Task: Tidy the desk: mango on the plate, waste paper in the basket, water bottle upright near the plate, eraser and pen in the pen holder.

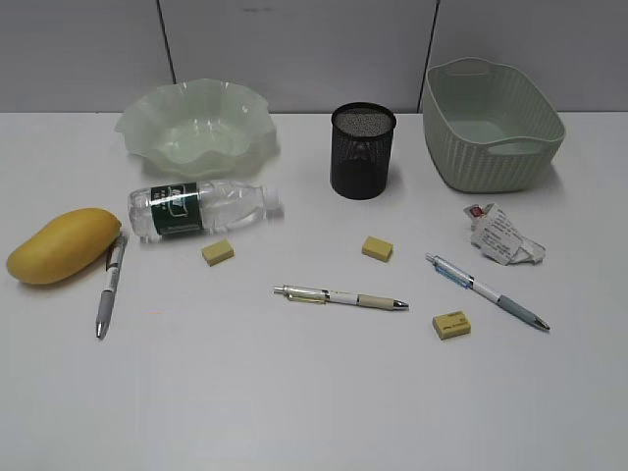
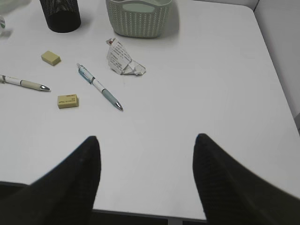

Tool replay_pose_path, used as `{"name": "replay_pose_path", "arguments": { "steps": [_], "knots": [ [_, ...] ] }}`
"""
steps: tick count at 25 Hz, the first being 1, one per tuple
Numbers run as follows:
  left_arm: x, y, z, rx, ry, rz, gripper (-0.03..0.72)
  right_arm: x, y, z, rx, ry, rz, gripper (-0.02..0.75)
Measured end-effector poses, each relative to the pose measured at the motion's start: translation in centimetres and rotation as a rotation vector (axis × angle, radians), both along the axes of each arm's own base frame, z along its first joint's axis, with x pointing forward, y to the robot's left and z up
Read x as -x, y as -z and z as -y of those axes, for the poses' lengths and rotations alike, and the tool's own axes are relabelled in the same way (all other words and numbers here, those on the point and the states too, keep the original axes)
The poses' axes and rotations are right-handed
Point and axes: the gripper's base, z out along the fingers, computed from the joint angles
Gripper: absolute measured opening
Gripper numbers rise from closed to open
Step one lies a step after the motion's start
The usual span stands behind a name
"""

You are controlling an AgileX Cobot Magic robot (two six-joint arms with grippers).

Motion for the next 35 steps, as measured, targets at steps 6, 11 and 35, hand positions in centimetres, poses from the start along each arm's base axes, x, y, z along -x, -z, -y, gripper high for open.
{"name": "replay_pose_path", "arguments": {
  "steps": [6,11,35],
  "knots": [
    [0.0,0.0,0.0,0.000,0.000,0.000,0.603,0.0,0.0,0.0,0.000,0.000,0.000,0.495],
    [0.0,0.0,0.0,0.000,0.000,0.000,0.595,0.0,0.0,0.0,0.000,0.000,0.000,0.495],
    [-7.4,-3.6,0.4,0.013,-0.002,-0.124,0.587,0.0,0.0,0.0,0.000,0.000,0.000,0.495]
  ]
}}
